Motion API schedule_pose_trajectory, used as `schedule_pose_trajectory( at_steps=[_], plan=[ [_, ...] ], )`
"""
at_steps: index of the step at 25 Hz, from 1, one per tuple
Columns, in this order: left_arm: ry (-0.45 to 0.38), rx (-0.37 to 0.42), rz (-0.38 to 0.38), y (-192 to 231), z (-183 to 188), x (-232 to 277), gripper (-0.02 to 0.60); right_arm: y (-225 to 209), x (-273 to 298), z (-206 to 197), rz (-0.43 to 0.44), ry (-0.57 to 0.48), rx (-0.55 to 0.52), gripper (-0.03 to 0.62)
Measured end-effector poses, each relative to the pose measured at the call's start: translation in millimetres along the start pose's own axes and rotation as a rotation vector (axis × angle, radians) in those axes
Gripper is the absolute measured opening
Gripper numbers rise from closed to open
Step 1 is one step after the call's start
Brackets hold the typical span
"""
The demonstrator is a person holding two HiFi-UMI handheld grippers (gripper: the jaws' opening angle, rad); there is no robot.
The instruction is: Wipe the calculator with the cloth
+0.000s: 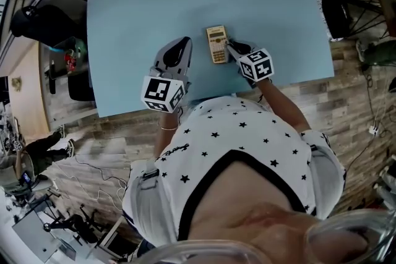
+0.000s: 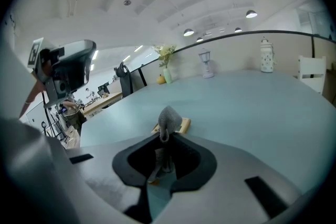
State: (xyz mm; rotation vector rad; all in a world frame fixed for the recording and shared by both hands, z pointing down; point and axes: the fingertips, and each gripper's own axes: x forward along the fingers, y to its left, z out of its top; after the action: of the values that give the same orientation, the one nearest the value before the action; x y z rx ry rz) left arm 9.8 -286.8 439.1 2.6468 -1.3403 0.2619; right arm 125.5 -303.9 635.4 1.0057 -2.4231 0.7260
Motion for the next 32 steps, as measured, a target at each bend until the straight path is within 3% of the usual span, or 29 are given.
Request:
schedule_pose_trajectory(
  at_steps=[10,15,20,32],
  plan=[
    [-0.006,0.006,0.038,12,2,-6,0.031,1,-48,116,0.001,-0.339,0.004,0.049],
    [0.003,-0.001,0.058,18,0,-11,0.031,15,-69,151,0.033,-0.449,-0.011,0.049],
    [0.006,-0.005,0.073,25,-1,-14,0.031,29,-71,164,0.072,-0.49,-0.03,0.049],
    [0.003,-0.008,0.068,26,-1,-14,0.031,30,-70,162,0.077,-0.492,-0.017,0.044]
  ],
)
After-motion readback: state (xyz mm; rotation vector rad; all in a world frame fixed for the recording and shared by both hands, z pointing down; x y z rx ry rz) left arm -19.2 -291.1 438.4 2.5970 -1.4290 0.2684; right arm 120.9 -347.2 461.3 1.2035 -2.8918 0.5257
